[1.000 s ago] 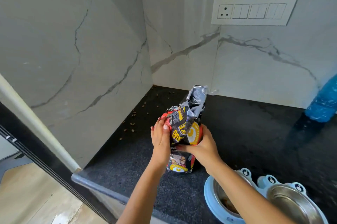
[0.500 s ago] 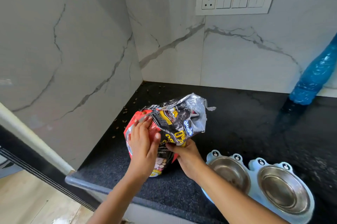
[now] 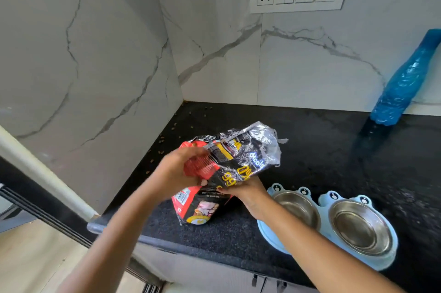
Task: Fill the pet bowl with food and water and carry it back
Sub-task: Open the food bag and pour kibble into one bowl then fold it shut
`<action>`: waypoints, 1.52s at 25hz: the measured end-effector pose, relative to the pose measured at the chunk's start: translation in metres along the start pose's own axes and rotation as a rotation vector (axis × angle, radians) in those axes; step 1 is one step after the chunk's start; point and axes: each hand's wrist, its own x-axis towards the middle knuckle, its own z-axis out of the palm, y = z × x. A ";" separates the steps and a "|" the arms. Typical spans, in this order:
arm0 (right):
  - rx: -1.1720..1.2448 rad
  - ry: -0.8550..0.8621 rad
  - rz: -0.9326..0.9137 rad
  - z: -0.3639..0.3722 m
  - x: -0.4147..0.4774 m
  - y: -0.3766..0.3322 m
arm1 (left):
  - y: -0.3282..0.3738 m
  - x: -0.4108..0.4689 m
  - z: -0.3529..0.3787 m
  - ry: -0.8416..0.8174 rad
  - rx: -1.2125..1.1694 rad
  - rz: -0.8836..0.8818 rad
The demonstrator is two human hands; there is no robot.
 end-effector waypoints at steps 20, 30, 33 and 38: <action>0.225 -0.086 0.101 -0.002 -0.062 0.048 | 0.039 -0.052 0.026 0.253 0.362 0.155; 0.584 0.026 0.084 0.016 -0.062 0.042 | 0.056 -0.054 0.027 0.402 0.466 0.222; 0.530 -0.022 0.093 0.013 -0.062 0.044 | 0.045 -0.053 0.031 0.350 0.413 0.130; 0.488 -0.006 -0.014 0.019 -0.073 0.050 | 0.048 -0.041 0.005 -0.085 0.309 0.087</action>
